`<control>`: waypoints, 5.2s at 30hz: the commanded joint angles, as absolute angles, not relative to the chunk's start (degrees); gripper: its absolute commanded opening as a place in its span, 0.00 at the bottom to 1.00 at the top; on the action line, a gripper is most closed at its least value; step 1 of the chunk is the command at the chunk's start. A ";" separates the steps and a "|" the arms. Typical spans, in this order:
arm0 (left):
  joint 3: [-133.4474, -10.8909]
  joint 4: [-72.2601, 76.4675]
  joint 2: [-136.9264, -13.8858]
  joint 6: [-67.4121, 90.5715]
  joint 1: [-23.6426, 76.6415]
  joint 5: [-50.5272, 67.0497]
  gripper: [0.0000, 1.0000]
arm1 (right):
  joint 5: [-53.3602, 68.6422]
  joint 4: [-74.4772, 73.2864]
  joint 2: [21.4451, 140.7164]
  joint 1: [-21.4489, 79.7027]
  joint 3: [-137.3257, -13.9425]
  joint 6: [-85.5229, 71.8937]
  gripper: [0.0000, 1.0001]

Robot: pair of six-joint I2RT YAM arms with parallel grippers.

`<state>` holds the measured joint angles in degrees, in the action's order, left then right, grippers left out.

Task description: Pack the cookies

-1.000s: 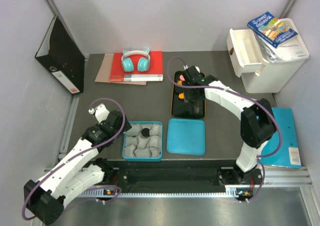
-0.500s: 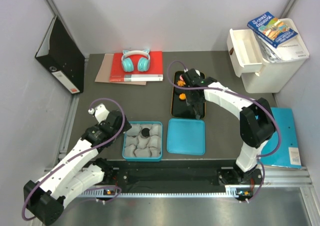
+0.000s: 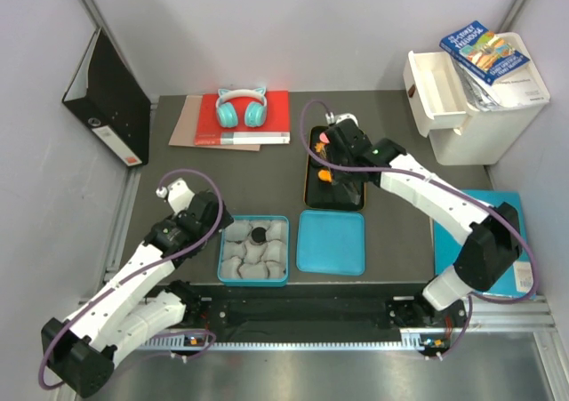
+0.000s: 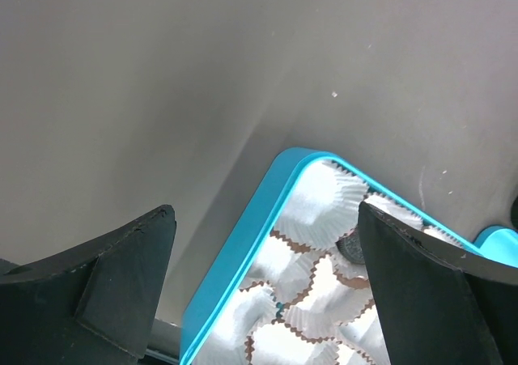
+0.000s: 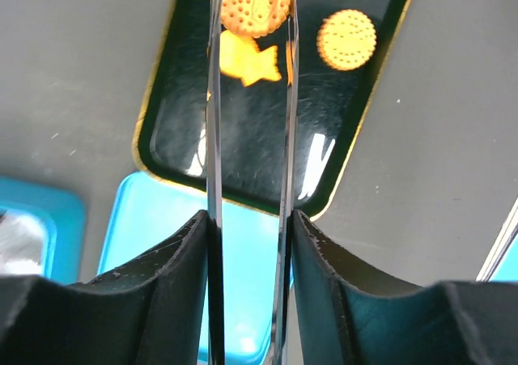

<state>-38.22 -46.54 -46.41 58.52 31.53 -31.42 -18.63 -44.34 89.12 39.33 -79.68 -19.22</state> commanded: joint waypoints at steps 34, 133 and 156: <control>-44.39 -49.40 -46.76 53.44 17.84 -31.82 0.98 | -13.89 -43.33 88.24 79.19 -79.89 -22.33 0.41; -39.82 -43.95 -48.60 51.94 17.84 -22.59 0.98 | -16.08 -38.59 94.66 38.93 -75.59 -16.17 0.51; -39.64 -43.42 -49.04 51.77 17.76 -22.15 0.98 | -12.48 -38.32 90.97 38.93 -70.84 -17.49 0.53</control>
<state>-40.03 -45.87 -49.06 52.34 18.04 -22.26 -12.97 -39.92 93.69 38.94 -71.57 -16.73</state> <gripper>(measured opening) 0.983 0.536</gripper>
